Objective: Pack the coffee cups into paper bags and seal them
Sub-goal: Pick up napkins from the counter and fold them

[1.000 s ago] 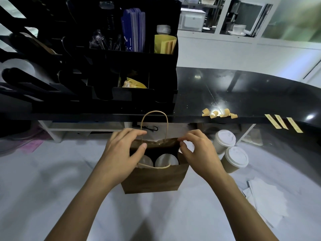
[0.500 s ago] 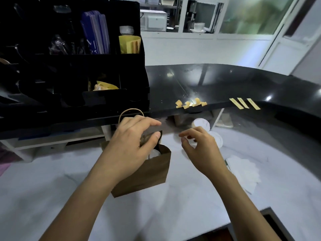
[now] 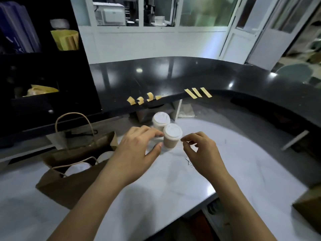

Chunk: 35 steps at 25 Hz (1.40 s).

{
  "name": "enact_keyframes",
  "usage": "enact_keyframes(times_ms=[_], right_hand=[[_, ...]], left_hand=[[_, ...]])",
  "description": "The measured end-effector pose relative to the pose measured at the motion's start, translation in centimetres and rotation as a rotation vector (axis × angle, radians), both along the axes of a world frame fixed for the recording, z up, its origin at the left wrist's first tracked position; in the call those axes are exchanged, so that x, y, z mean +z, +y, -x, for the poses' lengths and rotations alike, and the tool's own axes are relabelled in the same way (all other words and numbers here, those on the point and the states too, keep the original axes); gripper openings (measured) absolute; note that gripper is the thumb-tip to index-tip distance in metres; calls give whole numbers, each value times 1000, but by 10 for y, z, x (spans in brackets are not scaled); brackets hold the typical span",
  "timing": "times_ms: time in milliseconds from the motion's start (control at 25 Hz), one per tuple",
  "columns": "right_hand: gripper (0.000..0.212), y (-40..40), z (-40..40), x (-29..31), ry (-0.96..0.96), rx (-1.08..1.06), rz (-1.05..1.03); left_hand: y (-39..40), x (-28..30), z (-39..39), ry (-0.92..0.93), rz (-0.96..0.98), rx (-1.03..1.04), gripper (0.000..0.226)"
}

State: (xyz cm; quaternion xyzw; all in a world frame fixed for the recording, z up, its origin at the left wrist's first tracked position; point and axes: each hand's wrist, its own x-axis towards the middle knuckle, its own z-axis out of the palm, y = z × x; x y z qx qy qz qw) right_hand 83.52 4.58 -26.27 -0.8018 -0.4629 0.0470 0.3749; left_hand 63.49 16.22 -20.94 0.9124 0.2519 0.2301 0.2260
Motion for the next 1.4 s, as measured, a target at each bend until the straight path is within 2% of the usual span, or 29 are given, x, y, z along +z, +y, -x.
enact_keyframes(times_ms=[520, 800, 880, 1040, 1200, 1400], right_hand=[[10, -58, -122, -55, 83, -168, 166], [11, -47, -137, -118, 60, -66, 359], [17, -38, -135, -134, 28, -38, 407], [43, -26, -131, -156, -112, -43, 513], [27, -30, -128, -169, -249, -12, 598], [21, -25, -135, -164, -162, 6, 556]], left_hand=[[-43, -72, -116, 64, 145, -64, 26], [-54, -111, -135, 146, 229, -11, 25], [-55, -117, -135, 167, 227, 9, 25], [-54, -128, -132, 208, 239, 41, 25], [-53, -137, -131, 238, 258, 60, 26], [-51, -141, -134, 239, 257, 70, 26]])
